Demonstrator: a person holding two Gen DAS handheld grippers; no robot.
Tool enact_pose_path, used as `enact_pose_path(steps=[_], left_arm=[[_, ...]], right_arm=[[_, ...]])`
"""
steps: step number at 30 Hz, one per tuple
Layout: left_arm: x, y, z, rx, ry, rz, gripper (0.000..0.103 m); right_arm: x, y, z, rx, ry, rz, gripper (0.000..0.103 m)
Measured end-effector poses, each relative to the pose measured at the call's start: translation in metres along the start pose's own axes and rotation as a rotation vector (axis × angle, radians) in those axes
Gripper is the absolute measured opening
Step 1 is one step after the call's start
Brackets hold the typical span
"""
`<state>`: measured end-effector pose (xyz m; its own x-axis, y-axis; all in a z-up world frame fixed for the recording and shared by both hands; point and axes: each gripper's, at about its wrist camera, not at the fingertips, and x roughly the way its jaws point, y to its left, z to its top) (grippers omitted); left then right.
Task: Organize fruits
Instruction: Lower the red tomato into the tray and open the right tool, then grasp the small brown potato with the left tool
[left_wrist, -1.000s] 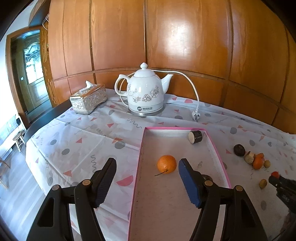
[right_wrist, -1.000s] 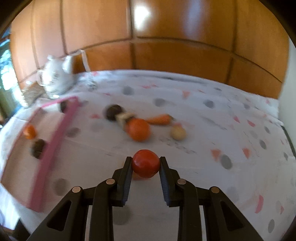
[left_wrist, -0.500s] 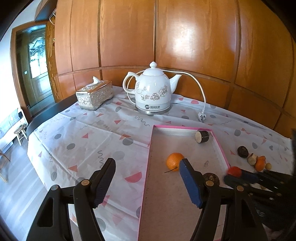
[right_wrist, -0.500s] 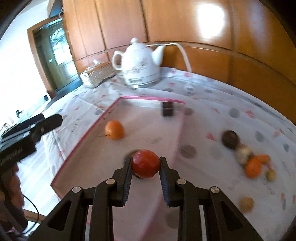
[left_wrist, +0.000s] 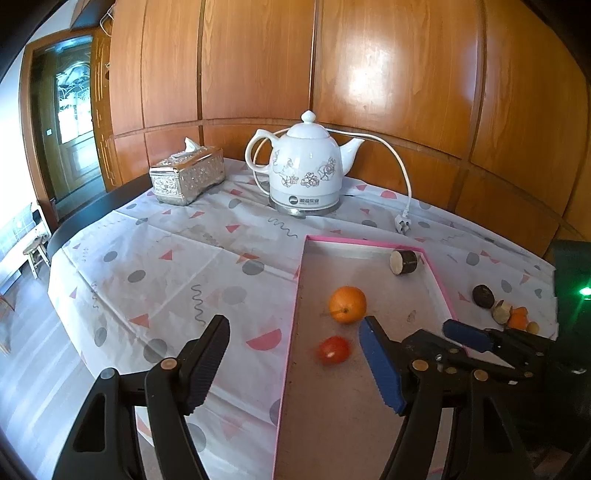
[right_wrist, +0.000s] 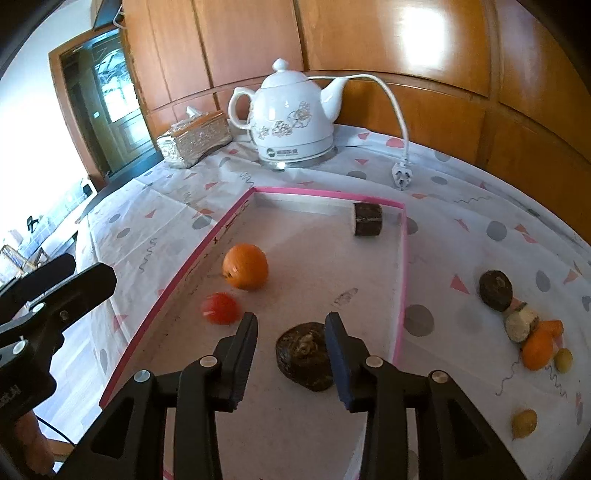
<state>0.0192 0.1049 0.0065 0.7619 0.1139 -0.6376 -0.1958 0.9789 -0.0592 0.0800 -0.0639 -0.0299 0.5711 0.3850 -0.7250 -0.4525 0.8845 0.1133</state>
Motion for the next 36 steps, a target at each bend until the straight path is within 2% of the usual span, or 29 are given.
enact_pose_path(steps=[11, 19, 25, 31, 34, 36], left_arm=[[0.002, -0.016, -0.005, 0.033, 0.025, -0.041, 0.074], [0.004, -0.037, -0.011, 0.095, 0.051, -0.105, 0.074], [0.002, -0.071, -0.014, 0.187, 0.067, -0.210, 0.074], [0.002, -0.119, -0.016, 0.301, 0.088, -0.321, 0.072], [0.004, -0.146, -0.019, 0.353, 0.116, -0.385, 0.066], [0.011, -0.163, -0.021, 0.372, 0.154, -0.436, 0.059]], right_arm=[[-0.041, -0.042, -0.019, 0.109, -0.069, -0.105, 0.038], [-0.077, -0.107, -0.054, 0.254, -0.088, -0.227, 0.038], [-0.106, -0.167, -0.093, 0.407, -0.076, -0.361, 0.038], [-0.118, -0.208, -0.123, 0.506, -0.042, -0.471, 0.038], [-0.120, -0.217, -0.131, 0.533, -0.039, -0.481, 0.038], [-0.120, -0.218, -0.133, 0.534, -0.039, -0.487, 0.038]])
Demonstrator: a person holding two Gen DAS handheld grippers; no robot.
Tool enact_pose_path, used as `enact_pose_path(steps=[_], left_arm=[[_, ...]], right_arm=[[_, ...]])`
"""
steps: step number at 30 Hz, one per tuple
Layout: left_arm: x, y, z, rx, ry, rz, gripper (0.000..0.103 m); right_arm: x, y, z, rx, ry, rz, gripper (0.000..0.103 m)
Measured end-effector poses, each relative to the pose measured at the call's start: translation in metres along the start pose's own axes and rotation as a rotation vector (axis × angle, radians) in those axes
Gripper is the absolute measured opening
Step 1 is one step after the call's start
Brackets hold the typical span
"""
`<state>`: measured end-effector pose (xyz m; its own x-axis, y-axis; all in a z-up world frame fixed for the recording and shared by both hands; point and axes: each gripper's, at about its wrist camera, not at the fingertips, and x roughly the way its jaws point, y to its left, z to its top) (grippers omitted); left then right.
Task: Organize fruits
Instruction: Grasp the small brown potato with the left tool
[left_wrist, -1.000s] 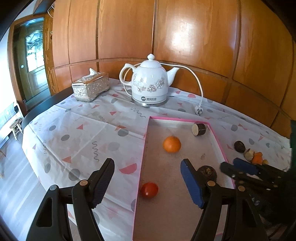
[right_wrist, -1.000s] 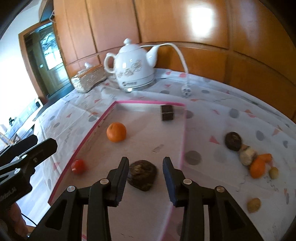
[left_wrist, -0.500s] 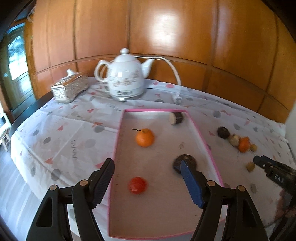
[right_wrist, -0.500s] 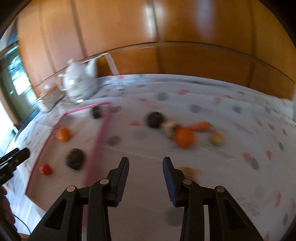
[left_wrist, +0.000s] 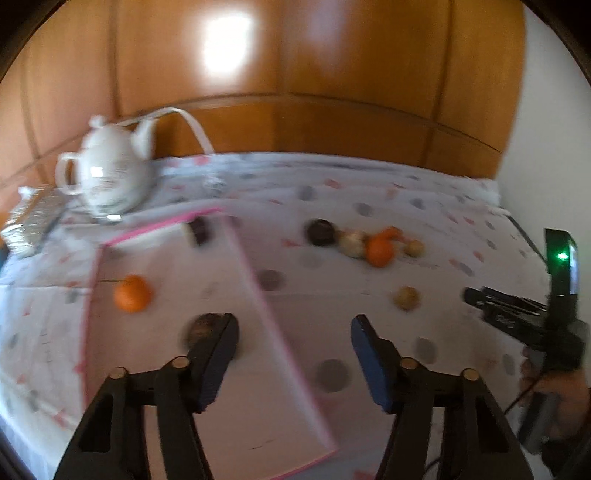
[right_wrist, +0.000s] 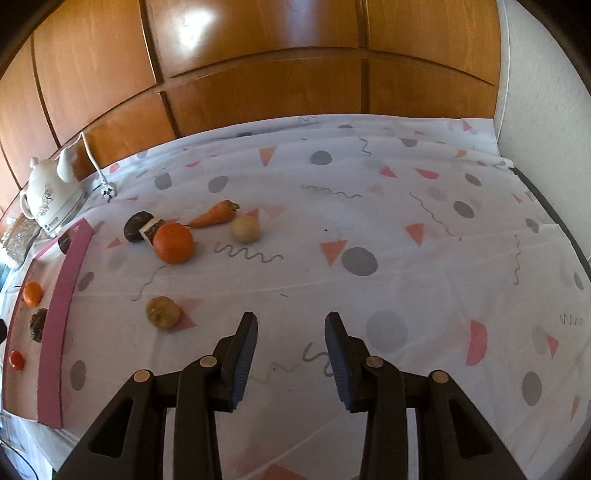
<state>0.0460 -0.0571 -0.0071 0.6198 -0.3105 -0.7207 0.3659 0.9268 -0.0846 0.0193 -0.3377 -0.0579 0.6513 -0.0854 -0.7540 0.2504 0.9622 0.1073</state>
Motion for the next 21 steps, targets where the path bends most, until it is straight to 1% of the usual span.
enact_pose_path(steps=[1, 3, 4, 6, 9, 14, 20, 21], left_arm=[[0.008, -0.007, 0.002, 0.006, 0.021, -0.021, 0.057], [0.021, -0.017, 0.005, 0.011, 0.051, -0.062, 0.049], [0.029, -0.023, 0.007, 0.013, 0.071, -0.076, 0.047], [0.042, -0.035, 0.011, 0.019, 0.097, -0.104, 0.045], [0.057, -0.051, 0.016, 0.041, 0.117, -0.123, 0.045], [0.089, -0.081, 0.023, 0.081, 0.163, -0.131, 0.045], [0.113, -0.104, 0.022, 0.098, 0.204, -0.138, 0.045], [0.117, -0.105, 0.021, 0.099, 0.209, -0.133, 0.039]], right_arm=[[0.000, 0.001, -0.001, 0.000, -0.001, -0.001, 0.038], [0.000, -0.002, -0.001, 0.001, 0.000, 0.000, 0.038], [0.001, -0.004, -0.001, -0.001, -0.001, -0.001, 0.038], [0.001, -0.006, -0.002, -0.002, -0.004, -0.007, 0.038], [0.005, -0.010, -0.001, 0.006, 0.002, -0.004, 0.038], [0.007, -0.016, -0.001, 0.011, 0.000, -0.005, 0.038], [0.012, -0.026, 0.003, 0.025, 0.005, -0.007, 0.038], [0.013, -0.028, 0.004, 0.029, 0.007, -0.006, 0.038]])
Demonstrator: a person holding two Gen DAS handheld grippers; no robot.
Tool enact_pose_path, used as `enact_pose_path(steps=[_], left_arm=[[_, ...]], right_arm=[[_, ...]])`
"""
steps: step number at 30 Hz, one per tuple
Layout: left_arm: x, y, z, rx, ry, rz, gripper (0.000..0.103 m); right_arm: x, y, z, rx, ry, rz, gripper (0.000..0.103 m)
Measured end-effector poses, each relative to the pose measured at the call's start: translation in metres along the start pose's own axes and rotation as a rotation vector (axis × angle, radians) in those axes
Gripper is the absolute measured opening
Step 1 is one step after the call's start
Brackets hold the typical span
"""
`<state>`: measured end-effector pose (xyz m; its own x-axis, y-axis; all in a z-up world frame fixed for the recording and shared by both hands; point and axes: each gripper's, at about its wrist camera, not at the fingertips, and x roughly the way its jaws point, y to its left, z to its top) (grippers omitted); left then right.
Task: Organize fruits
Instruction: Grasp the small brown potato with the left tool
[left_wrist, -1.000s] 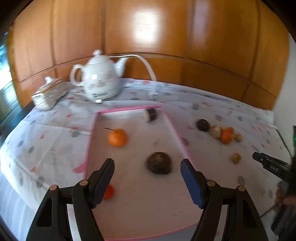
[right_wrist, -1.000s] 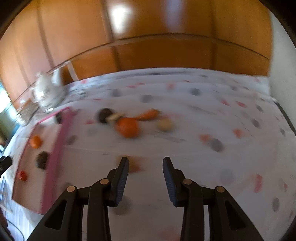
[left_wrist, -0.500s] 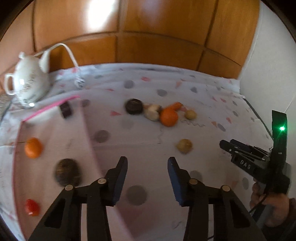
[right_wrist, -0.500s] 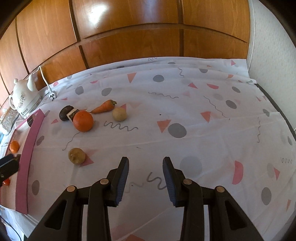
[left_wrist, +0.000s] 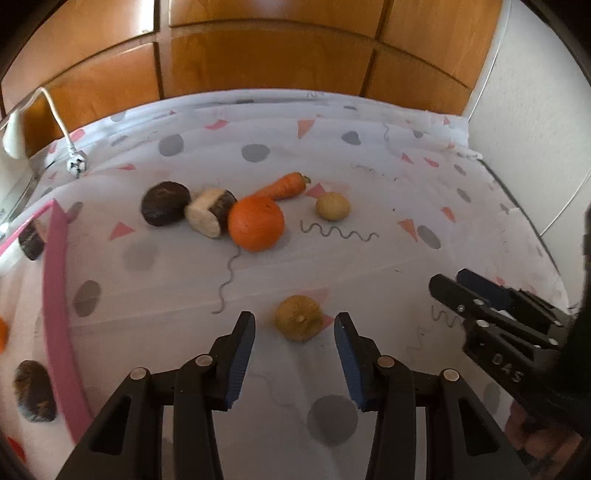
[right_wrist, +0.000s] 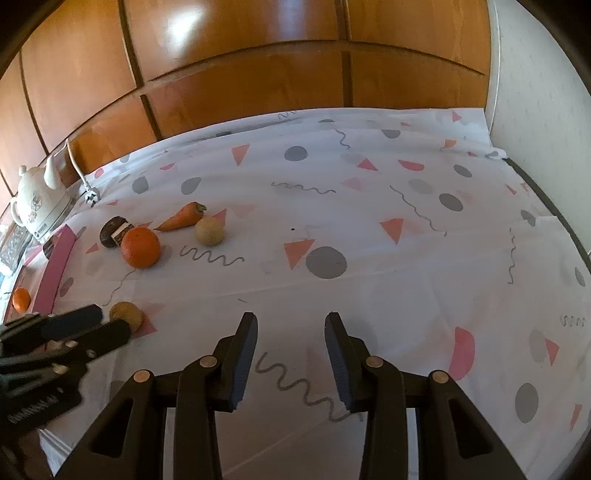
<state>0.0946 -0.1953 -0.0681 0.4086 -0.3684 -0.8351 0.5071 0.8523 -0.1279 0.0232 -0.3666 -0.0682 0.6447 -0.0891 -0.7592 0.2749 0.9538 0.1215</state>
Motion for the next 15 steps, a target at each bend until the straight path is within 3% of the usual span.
enact_pose_path(steps=[2, 5, 7, 11, 15], left_arm=[[0.004, -0.002, -0.002, 0.009, -0.013, 0.016, 0.027], [-0.006, 0.002, -0.008, 0.007, -0.054, 0.010, 0.027], [-0.014, 0.003, -0.015, 0.018, -0.088, 0.049, 0.027], [-0.014, 0.020, -0.029, -0.068, -0.078, 0.077, 0.027], [-0.013, 0.019, -0.034, -0.054, -0.105, 0.084, 0.027]], right_arm=[[0.002, -0.001, 0.001, -0.001, 0.001, 0.000, 0.038], [0.005, -0.001, 0.004, -0.002, 0.002, 0.011, 0.038], [0.007, 0.002, 0.007, -0.013, 0.000, 0.028, 0.038], [0.013, 0.015, 0.018, -0.045, 0.003, 0.075, 0.038], [0.022, 0.033, 0.034, -0.095, 0.002, 0.116, 0.038]])
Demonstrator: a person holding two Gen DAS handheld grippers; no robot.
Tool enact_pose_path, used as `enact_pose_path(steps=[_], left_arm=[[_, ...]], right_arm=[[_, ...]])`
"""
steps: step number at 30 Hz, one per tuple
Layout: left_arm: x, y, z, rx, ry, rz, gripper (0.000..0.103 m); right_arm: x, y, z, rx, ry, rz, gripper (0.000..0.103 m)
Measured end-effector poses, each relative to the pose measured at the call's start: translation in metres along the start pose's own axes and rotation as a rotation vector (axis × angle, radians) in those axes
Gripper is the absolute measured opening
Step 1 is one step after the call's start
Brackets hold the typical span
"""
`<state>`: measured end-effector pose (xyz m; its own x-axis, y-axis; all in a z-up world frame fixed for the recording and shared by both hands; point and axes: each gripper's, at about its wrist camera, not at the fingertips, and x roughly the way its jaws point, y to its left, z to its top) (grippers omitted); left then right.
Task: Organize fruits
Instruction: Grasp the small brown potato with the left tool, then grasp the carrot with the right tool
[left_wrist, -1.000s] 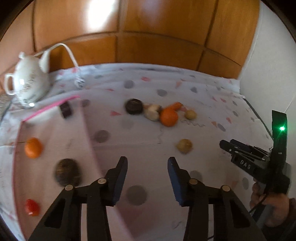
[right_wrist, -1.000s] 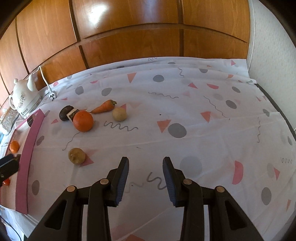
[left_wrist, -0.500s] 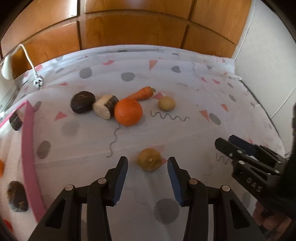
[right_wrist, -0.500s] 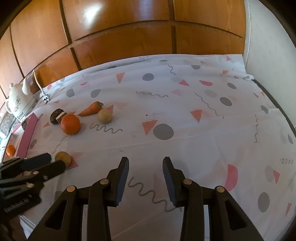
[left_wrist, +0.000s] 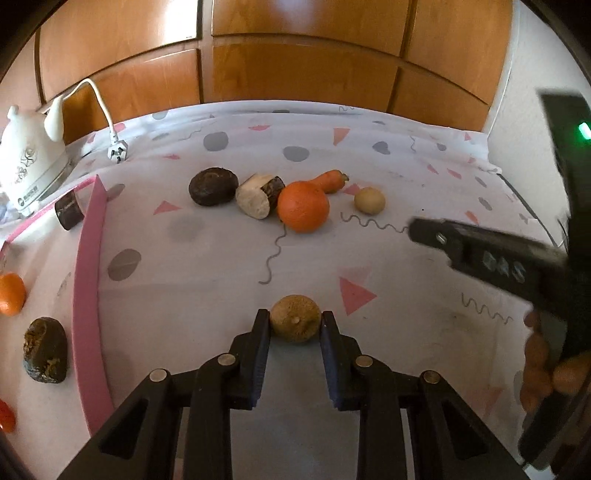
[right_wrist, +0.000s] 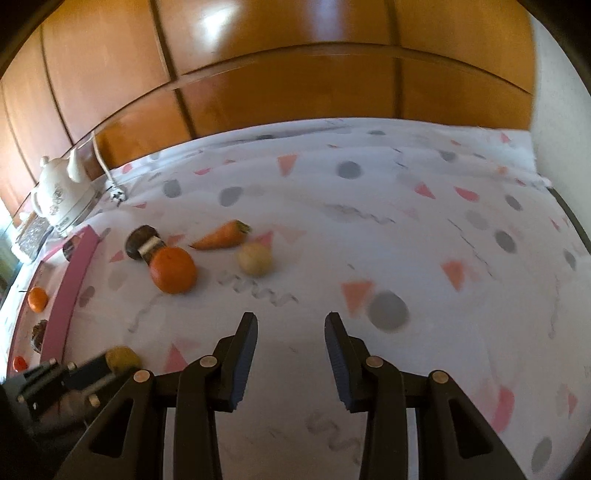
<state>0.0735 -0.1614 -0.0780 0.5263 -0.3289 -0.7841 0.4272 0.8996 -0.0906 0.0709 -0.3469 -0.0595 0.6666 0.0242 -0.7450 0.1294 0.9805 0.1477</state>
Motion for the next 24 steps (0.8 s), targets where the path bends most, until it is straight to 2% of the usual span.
enact_pose_path(steps=[5, 10, 15, 20, 23, 24], left_arm=[[0.000, 0.000, -0.005, 0.014, -0.043, -0.006, 0.028], [0.000, 0.000, -0.008, 0.018, -0.064, -0.008, 0.028], [0.000, 0.002, -0.008, 0.012, -0.069, -0.017, 0.028], [0.000, 0.003, -0.010, 0.005, -0.069, -0.028, 0.028], [0.001, 0.004, -0.009, 0.003, -0.069, -0.031, 0.028], [0.001, 0.005, -0.008, 0.000, -0.068, -0.034, 0.028]], right_arm=[[0.014, 0.017, 0.022, -0.050, 0.004, 0.017, 0.038], [0.029, 0.028, 0.038, -0.090, 0.014, -0.002, 0.038], [0.039, 0.045, 0.056, -0.203, 0.015, 0.010, 0.038], [0.060, 0.065, 0.065, -0.430, 0.070, 0.009, 0.038], [0.071, 0.071, 0.069, -0.556, 0.115, 0.029, 0.047], [0.075, 0.073, 0.070, -0.602, 0.132, 0.034, 0.047]])
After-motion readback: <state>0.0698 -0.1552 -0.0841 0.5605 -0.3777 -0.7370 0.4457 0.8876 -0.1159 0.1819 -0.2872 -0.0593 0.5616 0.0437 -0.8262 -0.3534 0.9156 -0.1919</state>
